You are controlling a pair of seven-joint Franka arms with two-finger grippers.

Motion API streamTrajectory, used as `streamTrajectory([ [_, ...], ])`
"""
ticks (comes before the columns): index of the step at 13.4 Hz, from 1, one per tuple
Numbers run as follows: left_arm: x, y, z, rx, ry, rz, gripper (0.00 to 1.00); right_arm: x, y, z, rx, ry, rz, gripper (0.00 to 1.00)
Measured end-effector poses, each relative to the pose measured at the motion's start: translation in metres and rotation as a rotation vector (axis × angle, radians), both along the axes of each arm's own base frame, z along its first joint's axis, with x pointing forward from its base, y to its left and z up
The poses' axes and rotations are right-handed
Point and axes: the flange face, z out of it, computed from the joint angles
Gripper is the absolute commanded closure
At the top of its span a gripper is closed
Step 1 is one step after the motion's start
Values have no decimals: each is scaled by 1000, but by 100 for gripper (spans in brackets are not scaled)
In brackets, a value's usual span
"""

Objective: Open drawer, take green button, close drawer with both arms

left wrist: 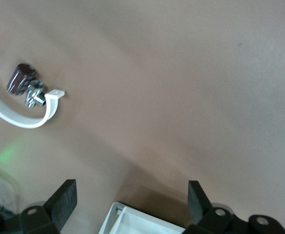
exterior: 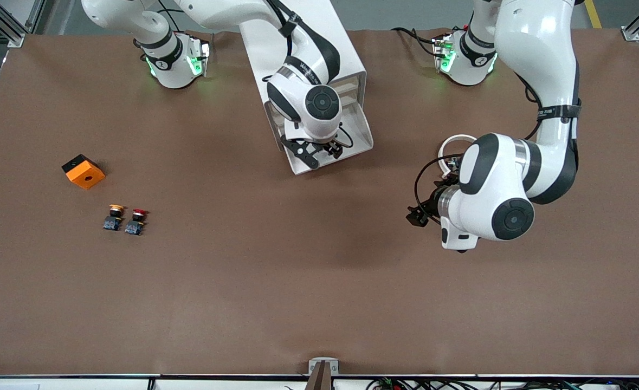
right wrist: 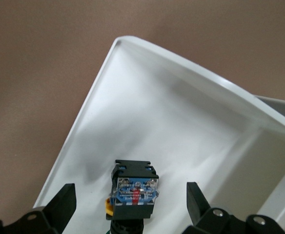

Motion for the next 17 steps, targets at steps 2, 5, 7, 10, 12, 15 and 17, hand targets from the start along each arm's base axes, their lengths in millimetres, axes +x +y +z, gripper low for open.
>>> streamTrajectory([
  [2,-15,5,-11,-30,-53,-26,0,-2,3,-5,4,-4,3,4],
  [5,-51,-16,-44,-14,-112,-75,0,-4,5,-9,5,-5,8,39],
  [7,-70,-32,-63,-1,-142,-104,0,-5,6,-10,5,-6,8,56],
  [10,-92,-51,-80,28,-186,-175,0,-4,6,-9,7,-8,8,79],
  [12,-107,-65,-87,25,-190,-208,0,-4,6,-9,7,-8,8,80],
  [15,-124,-79,-98,16,-186,-239,0,-3,6,-8,9,-10,7,80],
  [17,-135,-83,-107,8,-211,-246,0,0,6,-5,14,-16,3,80],
])
